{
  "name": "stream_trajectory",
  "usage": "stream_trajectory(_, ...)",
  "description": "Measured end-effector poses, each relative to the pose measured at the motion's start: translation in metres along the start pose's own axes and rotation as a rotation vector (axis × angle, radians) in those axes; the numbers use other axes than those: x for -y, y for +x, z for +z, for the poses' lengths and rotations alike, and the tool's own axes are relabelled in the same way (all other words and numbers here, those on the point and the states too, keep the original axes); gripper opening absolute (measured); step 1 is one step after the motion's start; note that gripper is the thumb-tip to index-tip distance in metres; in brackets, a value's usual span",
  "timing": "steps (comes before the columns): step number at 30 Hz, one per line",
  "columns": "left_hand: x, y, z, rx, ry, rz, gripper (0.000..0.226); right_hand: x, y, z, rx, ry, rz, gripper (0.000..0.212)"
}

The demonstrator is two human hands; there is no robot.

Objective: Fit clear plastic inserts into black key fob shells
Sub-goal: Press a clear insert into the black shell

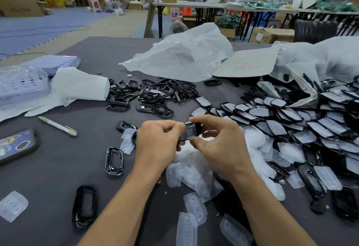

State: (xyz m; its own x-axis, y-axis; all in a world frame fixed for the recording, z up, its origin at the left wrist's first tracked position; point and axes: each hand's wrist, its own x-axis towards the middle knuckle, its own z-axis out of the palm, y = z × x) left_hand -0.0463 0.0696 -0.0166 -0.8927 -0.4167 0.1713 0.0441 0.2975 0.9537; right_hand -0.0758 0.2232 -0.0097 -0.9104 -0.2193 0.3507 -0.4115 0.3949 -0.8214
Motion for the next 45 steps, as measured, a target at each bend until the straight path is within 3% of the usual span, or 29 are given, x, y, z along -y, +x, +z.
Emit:
stream_trajectory(4,0.000,-0.003,0.000,0.081,-0.035,-0.002,0.013,0.002,-0.001,-0.002,-0.016,0.006,-0.007,0.036)
stream_trajectory(8,0.001,0.000,0.000,0.170,-0.104,-0.066,0.015,0.005,-0.003,0.000,0.027,0.019,-0.027,0.035)
stream_trajectory(14,0.002,0.000,0.000,0.161,-0.163,-0.105,0.013,0.012,0.000,-0.005,0.078,-0.171,-0.089,0.039)
stream_trajectory(19,-0.001,-0.006,0.006,0.114,-0.145,-0.070,0.011,0.015,0.001,-0.018,0.128,-0.260,-0.105,0.026)
stream_trajectory(22,-0.002,-0.006,0.004,0.016,-0.178,-0.051,0.009,0.007,0.012,-0.043,-0.077,-0.367,0.061,0.034)
stream_trajectory(24,-0.002,-0.005,0.001,-0.055,-0.180,-0.036,0.016,-0.003,0.018,-0.062,-0.298,-0.523,0.327,0.064)
stream_trajectory(26,-0.002,-0.004,-0.001,-0.116,-0.148,-0.035,0.018,-0.011,0.016,-0.070,-0.358,-0.613,0.506,0.086)
stream_trajectory(28,-0.003,-0.002,-0.003,-0.167,-0.098,-0.051,0.017,-0.011,0.012,-0.062,-0.371,-0.633,0.491,0.080)
stream_trajectory(31,-0.002,0.001,-0.009,-0.255,0.085,-0.067,0.013,-0.004,0.007,-0.041,-0.417,-0.687,0.270,0.055)
stream_trajectory(35,0.005,0.010,-0.026,-0.253,0.543,-0.046,0.034,0.002,0.004,-0.010,-0.270,-0.688,0.122,0.042)
stream_trajectory(39,0.021,0.021,-0.035,0.008,0.901,-0.070,0.045,0.003,0.005,0.012,-0.185,-0.692,-0.034,0.028)
stream_trajectory(41,0.026,0.022,-0.035,0.045,0.935,-0.030,0.039,0.006,0.015,0.024,-0.083,-0.659,-0.064,0.030)
stream_trajectory(45,0.026,0.025,-0.037,-0.093,0.674,-0.060,0.041,0.005,0.048,0.054,0.223,-0.596,0.066,0.045)
